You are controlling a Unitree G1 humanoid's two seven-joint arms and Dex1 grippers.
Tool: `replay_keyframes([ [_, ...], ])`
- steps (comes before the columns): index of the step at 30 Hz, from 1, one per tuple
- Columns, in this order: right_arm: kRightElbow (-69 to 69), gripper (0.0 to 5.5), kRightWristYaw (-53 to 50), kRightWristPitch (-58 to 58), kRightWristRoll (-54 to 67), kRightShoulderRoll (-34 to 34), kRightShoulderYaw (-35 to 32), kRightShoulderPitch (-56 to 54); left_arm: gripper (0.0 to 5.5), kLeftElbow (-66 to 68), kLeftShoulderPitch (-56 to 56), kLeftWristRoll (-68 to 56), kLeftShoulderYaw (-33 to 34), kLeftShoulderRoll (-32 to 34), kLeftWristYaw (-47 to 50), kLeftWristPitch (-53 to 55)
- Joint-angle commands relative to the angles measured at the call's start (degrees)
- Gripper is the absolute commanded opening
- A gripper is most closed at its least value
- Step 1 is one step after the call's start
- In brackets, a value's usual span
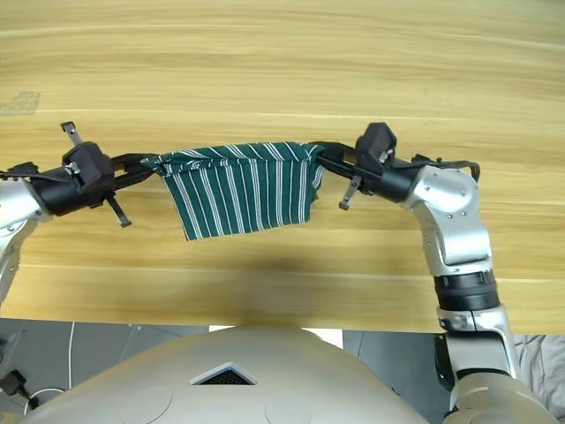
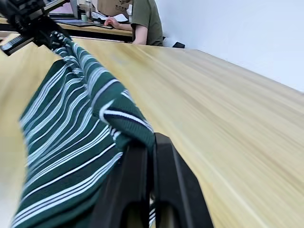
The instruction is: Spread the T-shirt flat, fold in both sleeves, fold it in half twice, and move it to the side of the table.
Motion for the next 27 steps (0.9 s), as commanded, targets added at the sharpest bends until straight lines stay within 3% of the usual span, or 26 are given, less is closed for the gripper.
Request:
replay_keyframes([
  [1, 5.67, 0.0, -2.4, -1.82, -3.21, 3.07, 0.13, -3.26, 0.01, 6.16, -4.29, 4.9, -1.52, -6.53, 3.1, 1.14],
  [5, 11.5, 0.0, -3.37, -3.12, -6.12, 6.01, 1.09, -5.3, 0.01, 12.0, -5.84, 9.7, -2.88, -11.47, 4.48, -0.27],
  [7, 13.33, 0.37, -3.51, -3.31, -7.04, 6.67, 1.08, -5.42, 0.0, 13.85, -6.29, 10.5, -2.81, -13.01, 4.41, -0.3],
  [13, 19.35, 1.43, -11.45, -8.04, -10.35, 9.84, -2.56, -7.53, 1.15, 17.81, -6.62, 12.95, -0.76, -17.86, 7.91, -2.11],
  [17, 21.89, 1.43, -16.7, -12.24, -12.36, 11.48, -4.28, -8.03, 1.8, 22.01, -7.64, 14.31, 2.05, -21.96, 13.76, -5.55],
  [22, 20.53, 1.43, -15.66, -14.41, -13.63, 13.36, -1.6, -6.75, 2.62, 29.05, -9.28, 14.0, 5.92, -26.34, 19.03, -8.89],
  [27, 16.93, 1.43, -10.86, -14.45, -12.15, 15.16, 1.53, -6.96, 2.65, 28.56, -10.55, 13.68, 10.6, -28.41, 24.79, -11.11],
])
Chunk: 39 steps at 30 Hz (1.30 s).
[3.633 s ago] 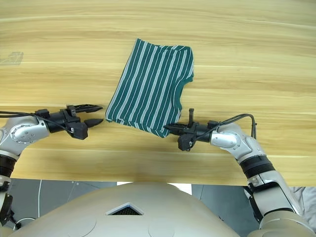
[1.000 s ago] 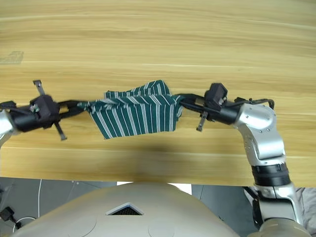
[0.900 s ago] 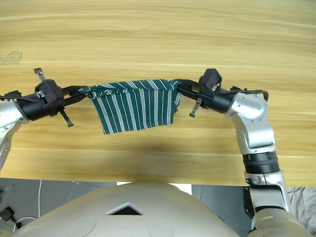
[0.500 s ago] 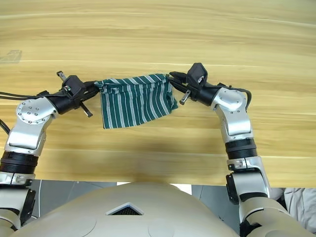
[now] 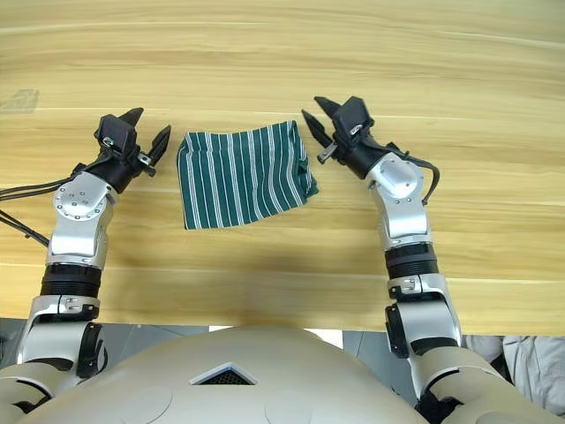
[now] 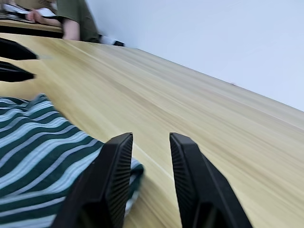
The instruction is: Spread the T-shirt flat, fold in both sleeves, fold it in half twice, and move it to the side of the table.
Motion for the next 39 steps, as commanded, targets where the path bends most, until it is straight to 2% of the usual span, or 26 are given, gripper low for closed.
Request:
replay_keyframes([
  [1, -2.47, 1.43, 3.55, 0.01, 0.45, 1.69, 2.86, -1.17, 2.65, -3.1, -1.54, -0.7, 4.93, -1.22, 4.88, -1.82],
  [5, 0.25, 1.43, 8.02, -0.23, -3.81, 2.87, 8.97, -5.21, 2.65, -9.17, -0.71, -2.91, 9.33, -2.87, 8.22, -1.98],
  [8, 10.06, 1.43, 13.83, -1.0, -9.62, 3.25, 15.81, -10.5, 2.65, -12.56, -0.01, -3.04, 10.06, -3.6, 8.81, -1.27],
  [10, 17.59, 1.43, 14.7, -2.7, -12.26, 4.24, 17.77, -13.49, 2.65, -13.21, 0.19, -3.06, 10.27, -3.93, 8.67, -0.94],
  [14, 35.17, 1.43, 9.48, -5.72, -20.03, 6.56, 21.29, -20.36, 2.65, -12.77, 0.49, -2.68, 10.53, -4.72, 9.02, -0.98],
  [17, 45.49, 1.43, 1.4, -8.06, -30.48, 3.34, 27.92, -24.58, 2.65, -12.78, 0.6, -2.09, 10.39, -5.19, 8.98, -1.09],
  [18, 47.72, 1.43, -0.94, -7.88, -31.3, 2.14, 27.95, -25.53, 2.65, -12.74, 0.69, -1.97, 10.36, -5.29, 8.93, -1.18],
  [23, 54.24, 1.43, -8.28, -8.02, -26.72, -5.72, 20.98, -24.79, 2.65, -13.27, 2.0, -1.73, 10.61, -5.5, 9.11, -1.28],
  [27, 57.35, 1.43, -13.09, -6.81, -21.33, -13.36, 12.33, -19.21, 2.65, -15.12, 3.32, -1.74, 10.77, -5.56, 9.3, -0.54],
  [30, 58.27, 1.43, -18.78, -4.84, -14.85, -17.1, 3.44, -14.34, 2.65, -17.42, 4.62, -1.38, 10.24, -5.96, 9.51, 0.39],
  [35, 58.23, 1.43, -31.03, -0.78, -3.14, -18.93, -12.26, -10.39, 2.65, -20.61, 7.48, -0.03, 8.36, -7.71, 10.15, 0.98],
  [39, 56.78, 1.43, -36.58, 1.12, 3.04, -17.74, -21.01, -10.14, 2.65, -21.23, 8.82, 0.91, 6.65, -9.62, 10.58, 1.24],
])
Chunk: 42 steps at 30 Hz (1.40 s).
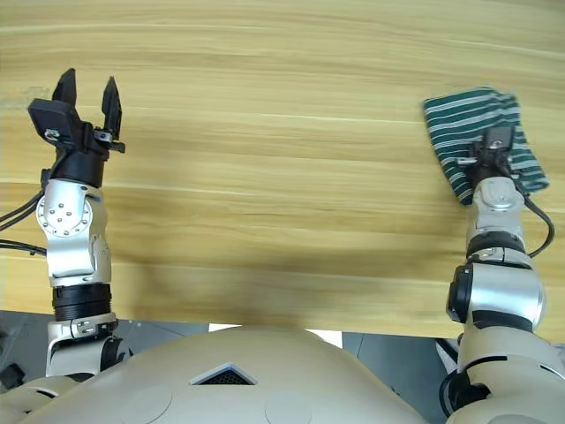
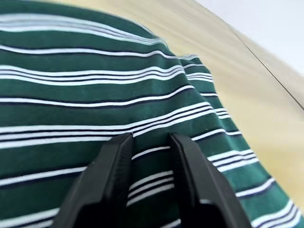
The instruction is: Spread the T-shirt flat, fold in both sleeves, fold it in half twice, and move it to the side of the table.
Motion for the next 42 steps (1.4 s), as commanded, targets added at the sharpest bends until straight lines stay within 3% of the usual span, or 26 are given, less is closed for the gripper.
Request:
replay_keyframes([
  [1, 0.69, 1.43, -3.61, 5.07, 4.96, 2.06, -6.89, 1.8, 2.65, -1.03, 1.1, 1.08, -1.57, -1.66, 0.67, 0.87],
  [11, -13.48, 1.43, -7.53, -8.33, -0.51, 2.34, -6.5, 1.88, 2.65, -0.71, 0.95, 2.4, -2.71, -3.69, 1.89, -0.87],
  [15, -51.1, 1.43, -12.64, -9.75, -7.24, 5.02, -4.94, 7.18, 2.65, -8.88, 1.66, 2.07, -1.45, -4.48, 3.81, -0.3],
  [17, -61.04, 1.43, -12.34, -8.33, -8.36, 8.64, -2.0, 8.23, 2.65, -12.62, 1.21, 2.18, -2.21, -5.33, 4.52, 0.37],
  [21, -55.16, 1.43, -9.08, -15.58, -4.85, 23.94, 6.87, 10.45, 2.65, -2.49, -4.84, 8.0, -6.77, -8.61, 8.15, -3.87],
  [24, -51.25, 1.43, -9.72, -21.27, -4.63, 31.47, 8.64, 13.7, 2.65, 5.53, -5.61, 11.52, -9.16, -9.56, 9.92, -10.23],
  [30, -51.12, 1.43, -10.48, -26.87, -9.84, 32.16, 8.56, 17.03, 2.65, 6.64, -4.18, 12.6, -8.39, -10.79, 13.58, -19.74],
  [42, -49.71, 1.43, -8.62, -26.79, -8.55, 32.24, 6.22, 18.27, 2.65, 8.88, -4.16, 13.4, -8.44, -11.68, 14.33, -19.72],
])
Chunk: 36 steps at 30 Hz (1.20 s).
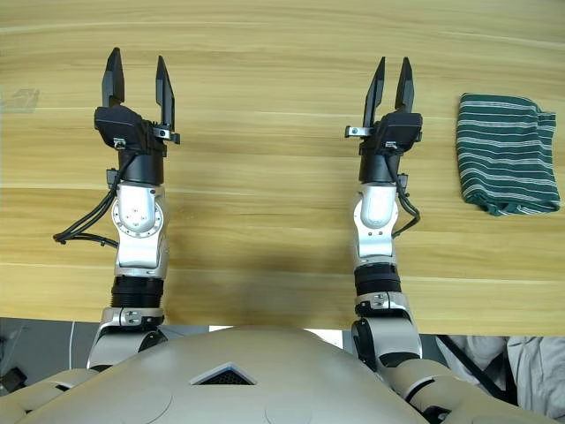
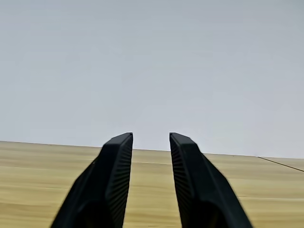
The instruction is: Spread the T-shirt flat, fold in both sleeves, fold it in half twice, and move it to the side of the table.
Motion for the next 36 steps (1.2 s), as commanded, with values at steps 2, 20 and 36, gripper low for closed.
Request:
replay_keyframes([
  [2, 1.54, 1.43, 0.96, 0.14, 0.63, 0.1, -0.71, -0.44, 2.65, 1.78, -0.59, 1.39, 0.36, -0.24, 1.62, 0.15],
  [20, 5.18, 1.43, 2.67, -1.04, 0.46, 0.13, -1.01, -2.3, 2.65, 4.83, -2.18, 1.02, 2.15, -0.35, 3.81, 0.07],
  [36, 7.97, 3.39, 3.17, -2.15, 0.31, 0.58, -1.52, -3.83, 2.68, 6.35, -2.82, 0.3, 2.11, -0.63, 3.29, 0.2],
])
